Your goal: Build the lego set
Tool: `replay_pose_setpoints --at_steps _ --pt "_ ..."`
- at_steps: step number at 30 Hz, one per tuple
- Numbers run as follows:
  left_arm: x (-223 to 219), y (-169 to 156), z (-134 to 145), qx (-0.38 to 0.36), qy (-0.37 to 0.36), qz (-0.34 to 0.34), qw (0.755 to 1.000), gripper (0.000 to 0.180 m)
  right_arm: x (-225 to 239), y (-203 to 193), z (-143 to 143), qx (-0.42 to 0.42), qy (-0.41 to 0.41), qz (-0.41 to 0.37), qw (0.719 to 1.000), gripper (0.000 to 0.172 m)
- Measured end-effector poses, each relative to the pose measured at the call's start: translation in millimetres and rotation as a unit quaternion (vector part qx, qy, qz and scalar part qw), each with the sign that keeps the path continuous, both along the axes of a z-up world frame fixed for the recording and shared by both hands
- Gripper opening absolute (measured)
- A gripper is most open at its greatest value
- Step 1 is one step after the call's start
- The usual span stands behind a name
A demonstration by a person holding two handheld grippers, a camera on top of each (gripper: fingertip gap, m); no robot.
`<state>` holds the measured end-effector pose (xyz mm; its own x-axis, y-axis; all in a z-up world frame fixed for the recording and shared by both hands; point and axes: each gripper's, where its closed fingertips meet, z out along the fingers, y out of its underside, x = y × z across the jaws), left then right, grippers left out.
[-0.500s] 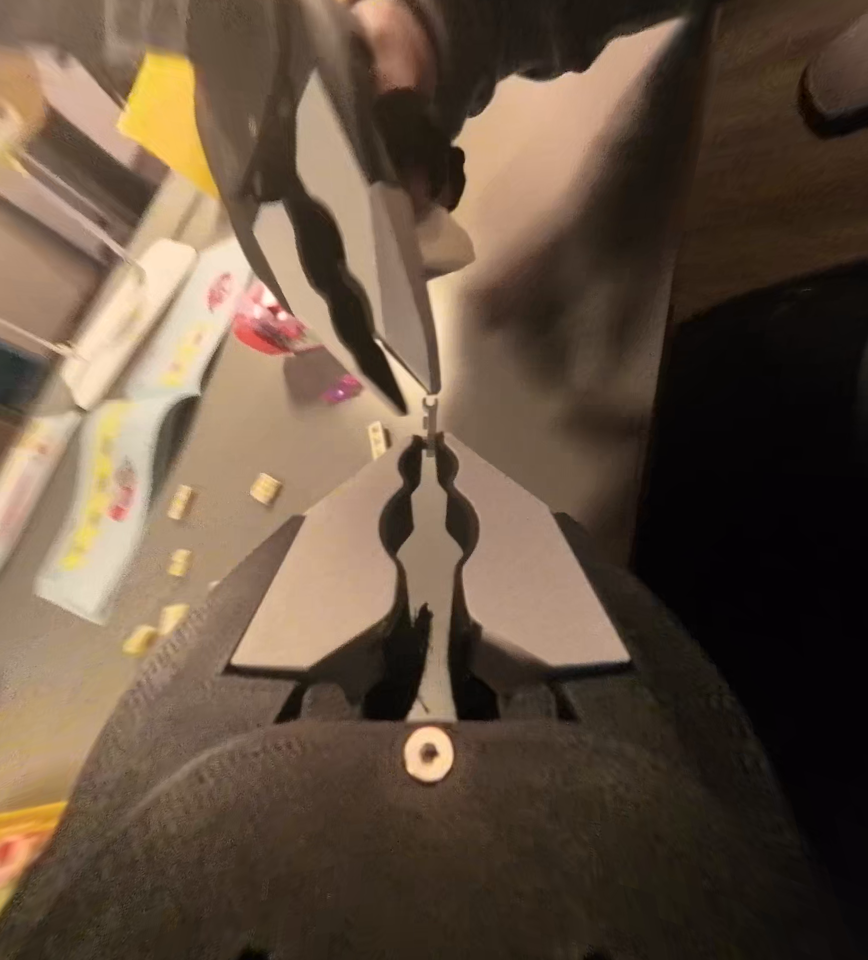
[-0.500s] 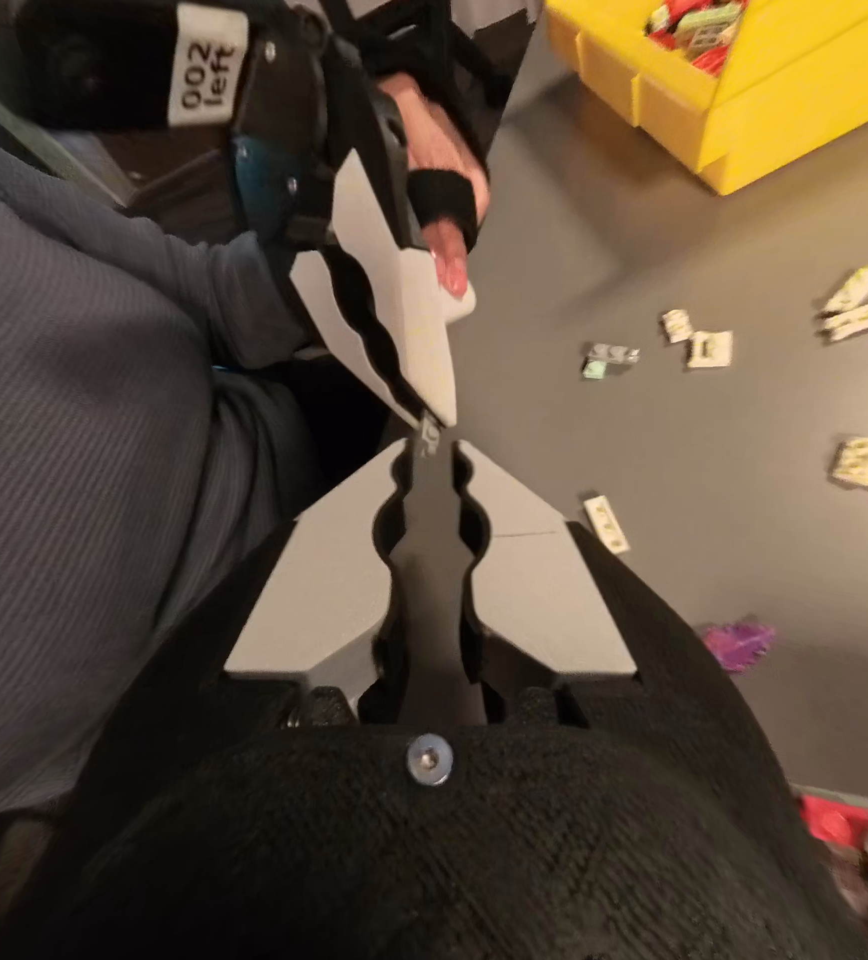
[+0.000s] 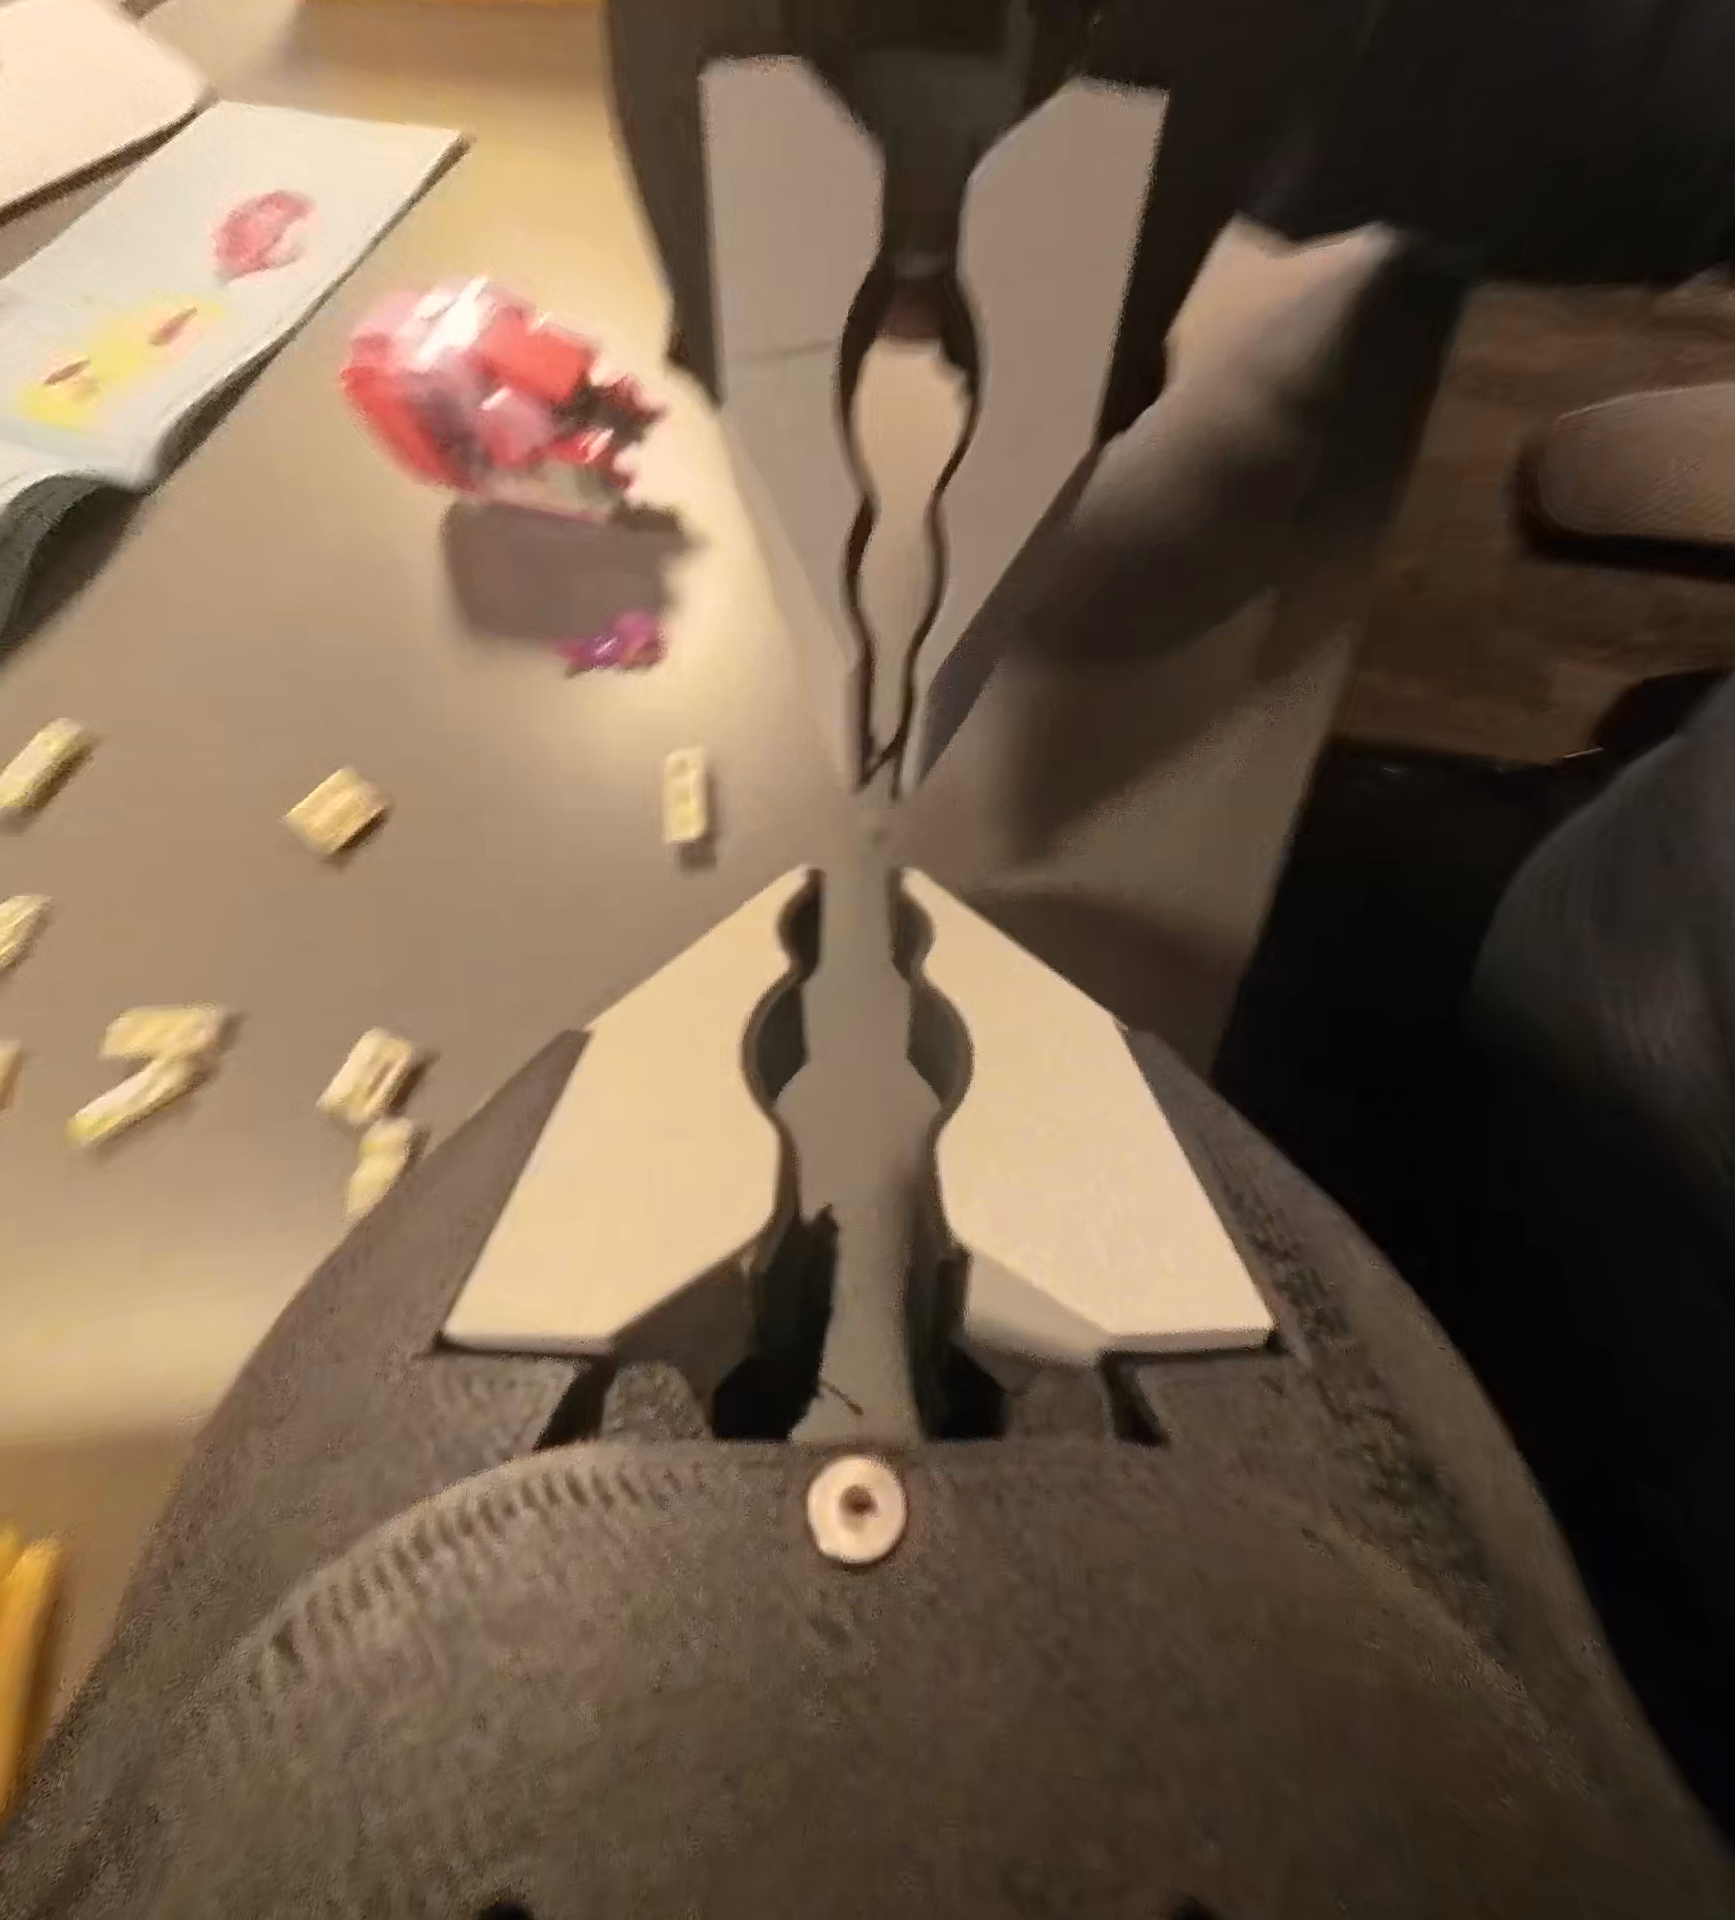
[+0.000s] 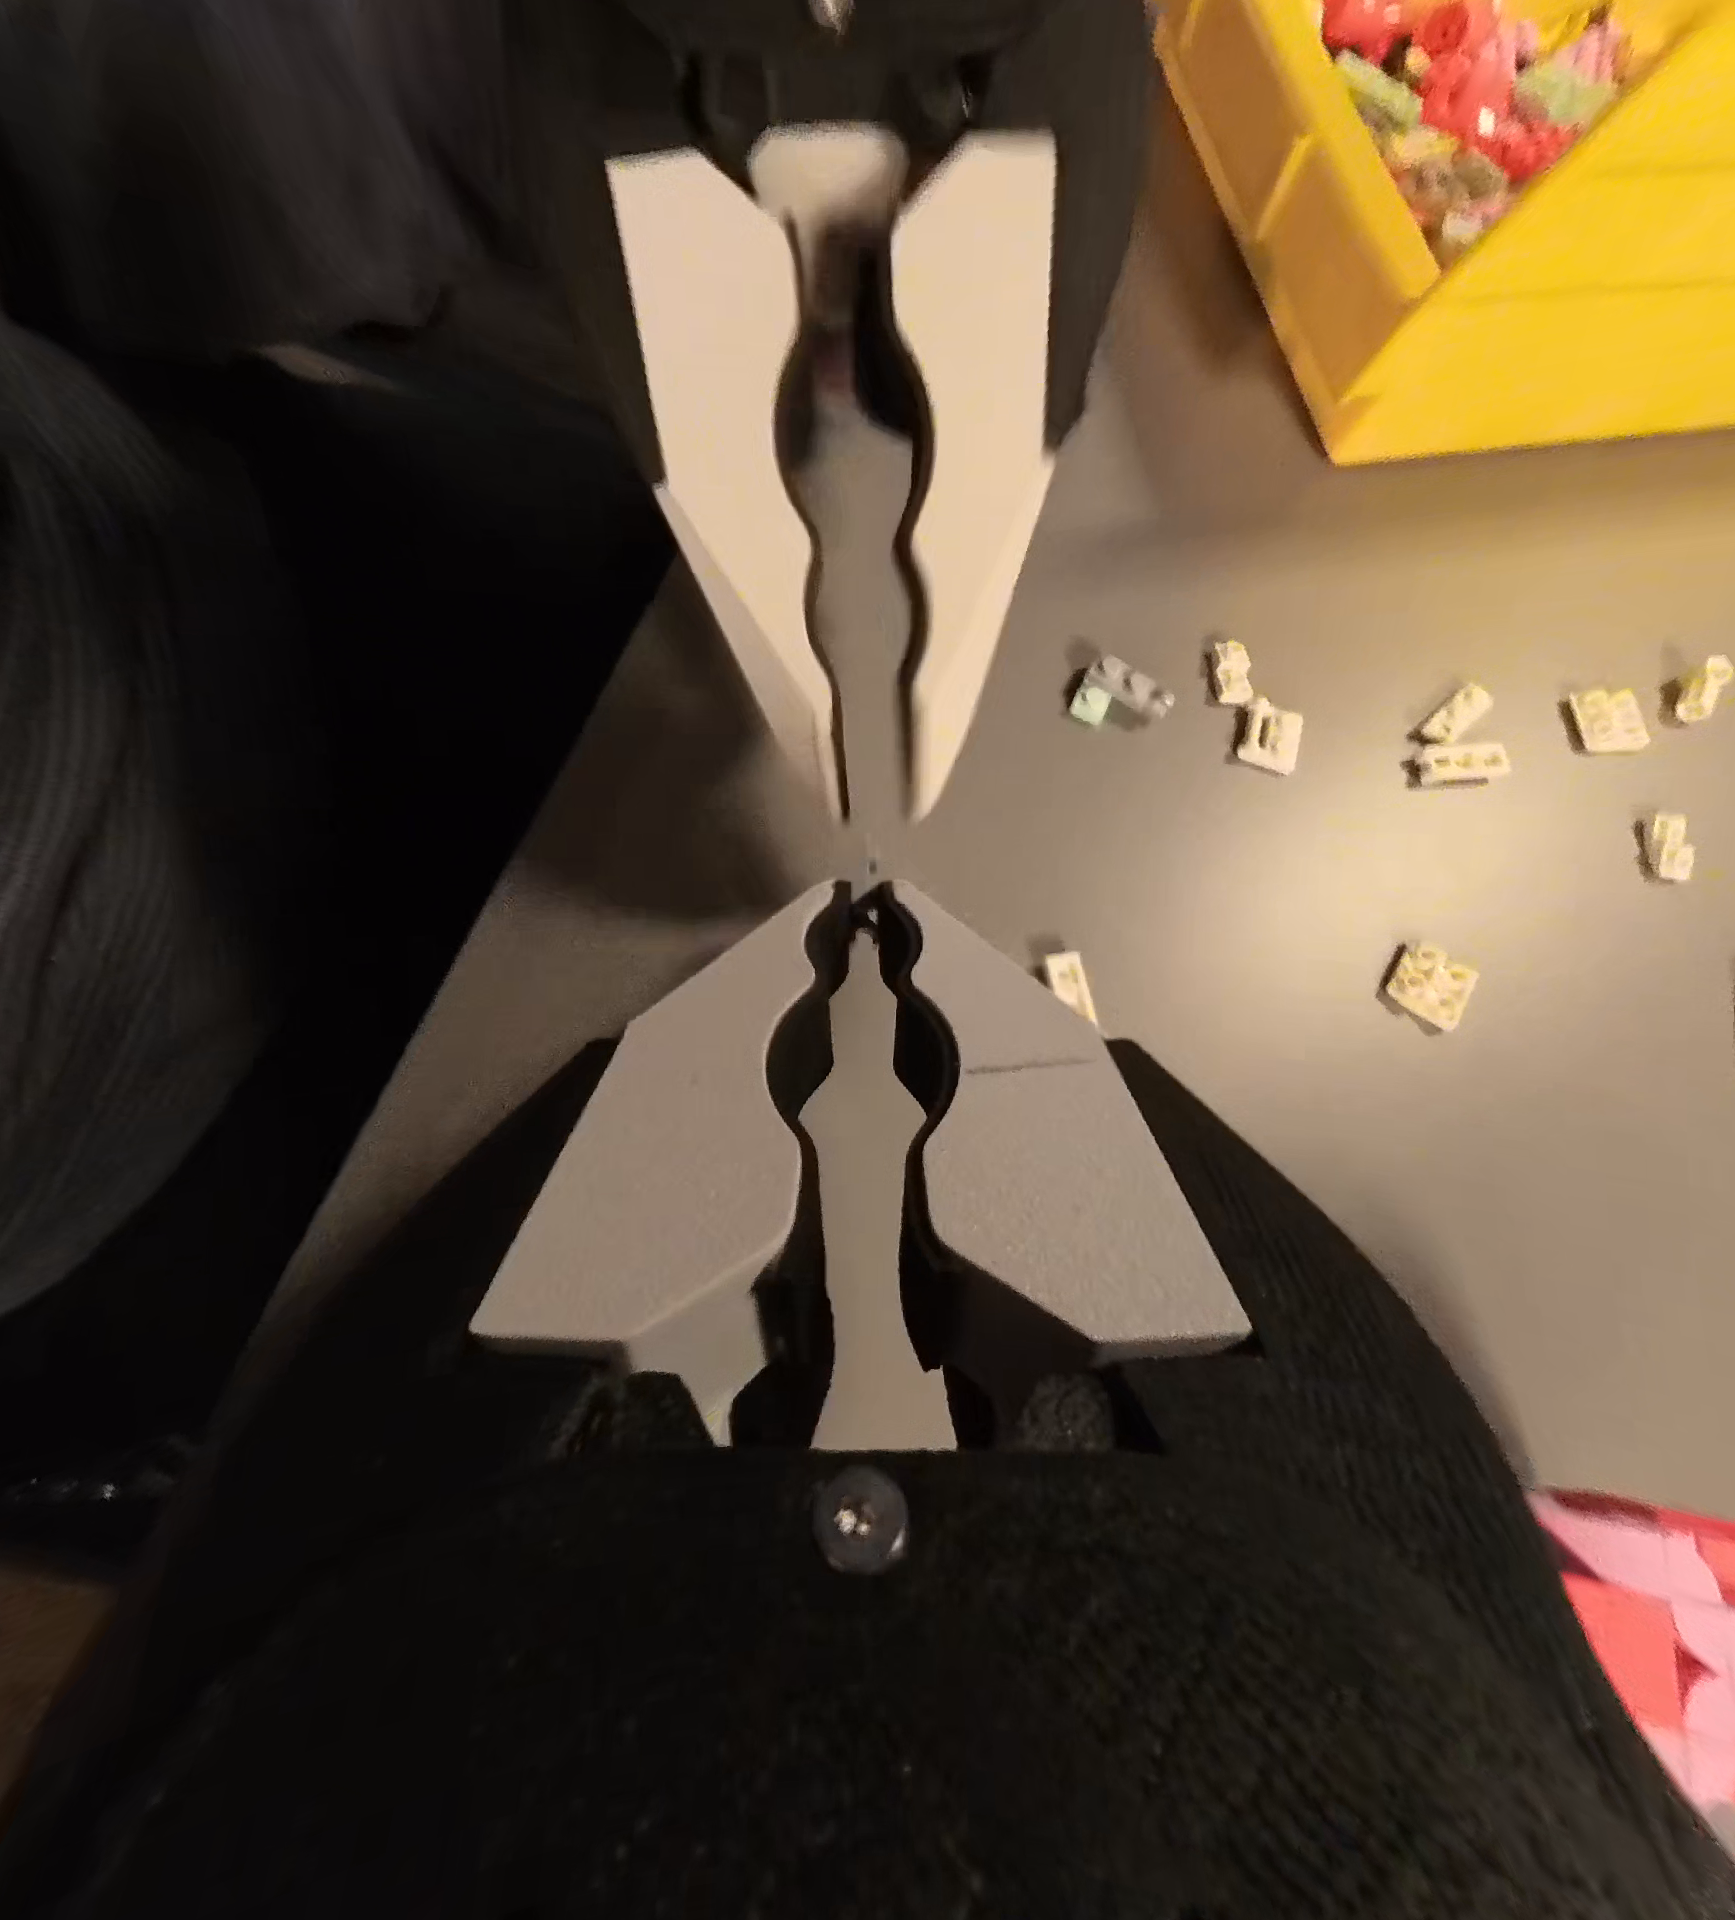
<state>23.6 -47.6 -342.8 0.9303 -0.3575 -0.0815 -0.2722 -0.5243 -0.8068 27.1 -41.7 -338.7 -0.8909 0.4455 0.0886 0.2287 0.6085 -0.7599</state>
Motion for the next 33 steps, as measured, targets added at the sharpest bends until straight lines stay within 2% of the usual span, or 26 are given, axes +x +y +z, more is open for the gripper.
replay_pose_setpoints --at_steps 3,5,9,11,14,21,26,30,33 --pt "-41.7 -12.5 -5.0 0.000 0.095 0.115 0.989 0.043 -0.4 7.2 -12.0 0.020 -0.021 -0.013 0.999 0.003" --pt "-55.9 -21.0 -7.3 -0.004 0.089 0.172 0.981 0.050 0.1 8.7 -20.0 0.022 -0.038 -0.016 0.999 0.003" --pt "-67.5 -30.9 -14.7 -0.009 0.035 0.234 0.971 0.050 0.5 10.7 -30.5 0.026 -0.060 -0.021 0.998 0.003" --pt "-70.3 -32.1 -20.2 -0.019 0.025 0.242 0.970 0.041 0.4 9.8 -31.2 0.022 -0.063 -0.022 0.998 0.003" --pt "-66.4 -27.2 -21.3 -0.016 0.023 0.235 0.972 0.040 0.2 9.2 -31.1 0.023 -0.061 -0.023 0.998 0.004" --pt "-67.3 -22.5 -25.3 -0.033 -0.004 0.252 0.967 0.044 3.0 7.5 -25.3 0.007 -0.058 -0.022 0.998 0.023" --pt "-68.2 -15.4 -25.3 -0.035 0.004 0.253 0.967 0.039 -0.5 2.7 -4.4 -0.026 0.005 -0.020 0.999 0.031" --pt "-72.5 -12.9 -25.1 -0.035 0.017 0.267 0.963 0.028 -6.3 -3.7 9.7 -0.065 0.058 -0.020 0.996 0.031" --pt "-73.4 -13.2 -25.2 -0.036 0.034 0.269 0.962 0.021 -5.8 -6.8 9.3 -0.067 0.067 -0.014 0.995 0.026"
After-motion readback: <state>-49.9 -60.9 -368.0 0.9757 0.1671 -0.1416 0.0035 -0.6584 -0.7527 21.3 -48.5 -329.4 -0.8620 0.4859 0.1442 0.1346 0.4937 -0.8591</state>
